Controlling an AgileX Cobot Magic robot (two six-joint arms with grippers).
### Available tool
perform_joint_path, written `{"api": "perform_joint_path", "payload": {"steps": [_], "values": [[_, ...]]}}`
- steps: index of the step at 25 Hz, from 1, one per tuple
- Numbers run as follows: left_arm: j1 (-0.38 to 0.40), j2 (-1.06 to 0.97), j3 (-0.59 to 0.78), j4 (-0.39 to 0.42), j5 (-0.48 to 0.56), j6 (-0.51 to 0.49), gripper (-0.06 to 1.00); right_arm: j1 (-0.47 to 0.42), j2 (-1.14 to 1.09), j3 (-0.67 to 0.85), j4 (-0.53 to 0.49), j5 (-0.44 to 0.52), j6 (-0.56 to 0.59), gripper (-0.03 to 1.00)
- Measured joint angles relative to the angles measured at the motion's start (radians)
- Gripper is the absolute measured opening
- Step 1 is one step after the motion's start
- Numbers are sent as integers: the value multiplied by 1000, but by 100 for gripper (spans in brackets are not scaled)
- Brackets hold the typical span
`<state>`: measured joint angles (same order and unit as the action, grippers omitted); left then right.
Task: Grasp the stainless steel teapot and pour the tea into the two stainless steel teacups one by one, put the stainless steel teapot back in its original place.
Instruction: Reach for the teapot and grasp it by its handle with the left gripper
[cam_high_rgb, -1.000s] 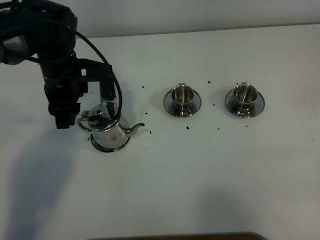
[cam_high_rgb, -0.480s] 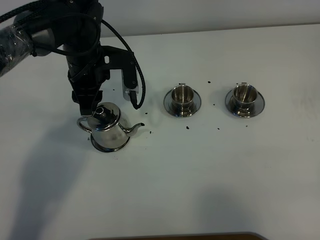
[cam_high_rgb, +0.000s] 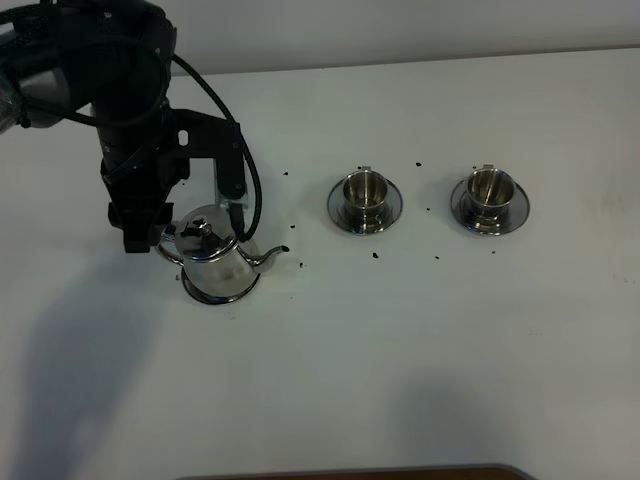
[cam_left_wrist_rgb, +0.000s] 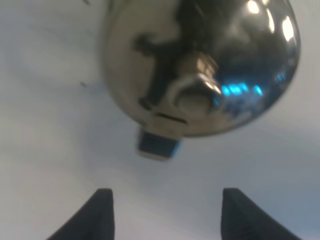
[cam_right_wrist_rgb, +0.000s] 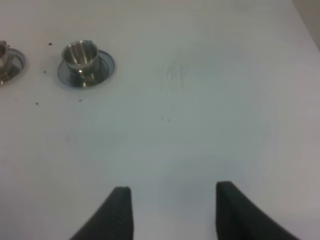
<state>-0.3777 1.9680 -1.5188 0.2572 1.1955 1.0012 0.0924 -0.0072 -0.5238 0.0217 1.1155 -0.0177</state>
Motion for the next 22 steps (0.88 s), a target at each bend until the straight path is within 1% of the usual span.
{"api": "perform_joint_path", "payload": {"steps": [9, 18, 22], "values": [[6, 13, 15, 12, 0, 28, 53, 0, 0, 0, 0, 0, 0, 38], [6, 66, 14, 12, -1, 28, 53, 0, 0, 0, 0, 0, 0, 38], [6, 81, 6, 10, -19, 33, 53, 0, 0, 0, 0, 0, 0, 38]]}}
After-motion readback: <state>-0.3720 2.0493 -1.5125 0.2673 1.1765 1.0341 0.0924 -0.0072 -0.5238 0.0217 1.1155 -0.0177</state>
